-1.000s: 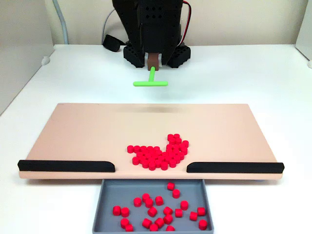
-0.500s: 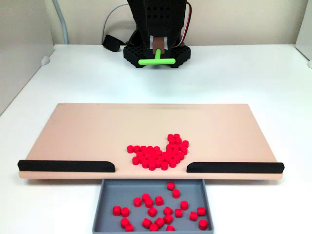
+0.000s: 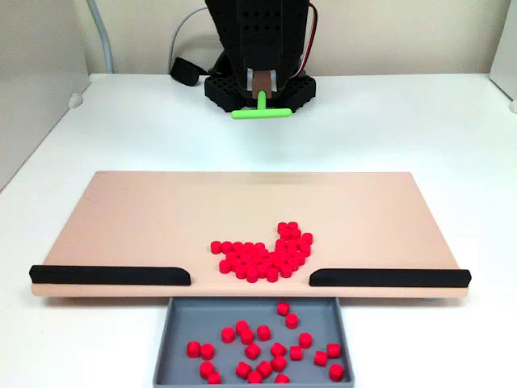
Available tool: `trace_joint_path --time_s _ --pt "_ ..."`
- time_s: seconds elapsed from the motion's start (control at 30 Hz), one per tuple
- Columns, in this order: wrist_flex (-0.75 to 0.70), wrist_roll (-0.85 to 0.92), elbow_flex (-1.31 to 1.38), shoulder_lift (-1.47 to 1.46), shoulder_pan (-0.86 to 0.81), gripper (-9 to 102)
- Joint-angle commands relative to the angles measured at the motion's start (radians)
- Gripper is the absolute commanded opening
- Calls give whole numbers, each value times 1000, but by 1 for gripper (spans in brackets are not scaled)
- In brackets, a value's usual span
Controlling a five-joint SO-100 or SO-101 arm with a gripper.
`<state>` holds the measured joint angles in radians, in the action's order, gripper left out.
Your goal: Gather the bottom side granules
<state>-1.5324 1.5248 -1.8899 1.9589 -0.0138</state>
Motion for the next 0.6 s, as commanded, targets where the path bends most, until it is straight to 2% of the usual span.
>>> trace_joint_path --time_s 0.0,0.57 --pt "3 -17 34 29 9 0" --pt "3 -3 34 31 -3 0"
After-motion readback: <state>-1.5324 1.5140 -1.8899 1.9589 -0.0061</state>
